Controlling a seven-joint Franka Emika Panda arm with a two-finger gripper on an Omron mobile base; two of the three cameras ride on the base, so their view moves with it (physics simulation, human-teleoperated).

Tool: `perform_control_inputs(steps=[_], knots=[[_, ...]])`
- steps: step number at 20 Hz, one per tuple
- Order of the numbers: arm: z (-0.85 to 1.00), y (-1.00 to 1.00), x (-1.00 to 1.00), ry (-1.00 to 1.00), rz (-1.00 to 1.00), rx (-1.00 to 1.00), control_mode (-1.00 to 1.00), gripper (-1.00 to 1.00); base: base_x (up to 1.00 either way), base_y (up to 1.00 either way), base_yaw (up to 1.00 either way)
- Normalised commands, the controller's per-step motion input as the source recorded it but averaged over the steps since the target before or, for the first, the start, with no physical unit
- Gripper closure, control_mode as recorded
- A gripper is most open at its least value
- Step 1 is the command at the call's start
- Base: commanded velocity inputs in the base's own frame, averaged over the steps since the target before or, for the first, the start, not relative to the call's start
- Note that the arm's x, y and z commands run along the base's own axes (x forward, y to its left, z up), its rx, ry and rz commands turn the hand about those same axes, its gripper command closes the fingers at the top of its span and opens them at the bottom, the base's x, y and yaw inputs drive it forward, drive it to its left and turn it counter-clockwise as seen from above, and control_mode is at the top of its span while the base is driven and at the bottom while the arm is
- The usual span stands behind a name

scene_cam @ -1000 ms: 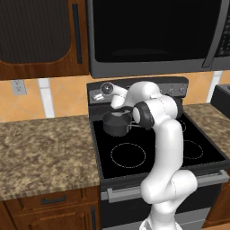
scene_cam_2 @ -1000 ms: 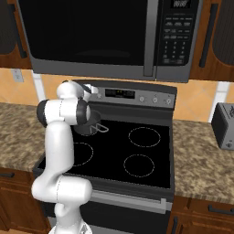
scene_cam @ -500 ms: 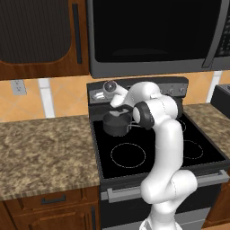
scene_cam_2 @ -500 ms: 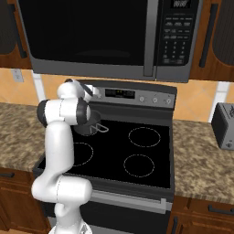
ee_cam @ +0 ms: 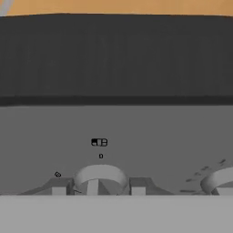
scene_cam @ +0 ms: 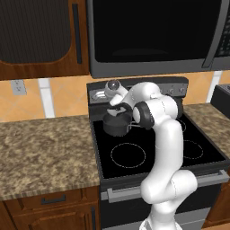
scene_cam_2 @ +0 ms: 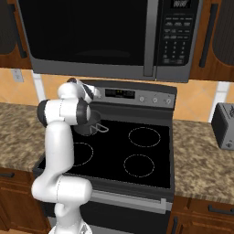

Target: Turn off the rear left burner of the stove.

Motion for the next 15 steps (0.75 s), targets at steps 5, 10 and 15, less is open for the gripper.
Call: perform_control_inputs(steps=[5, 10, 15], knots=[[-0.17, -0.25, 0.00, 0.00, -0.09, 0.21, -1.00, 1.00, 0.00, 0.00, 0.00], [-0.18, -0.27, 0.00, 0.00, -0.10, 0.21, -1.00, 1.00, 0.00, 0.00, 0.00], [-0.19, -0.24, 0.00, 0.00, -0.10, 0.19, -1.00, 1.00, 0.00, 0.00, 0.00]])
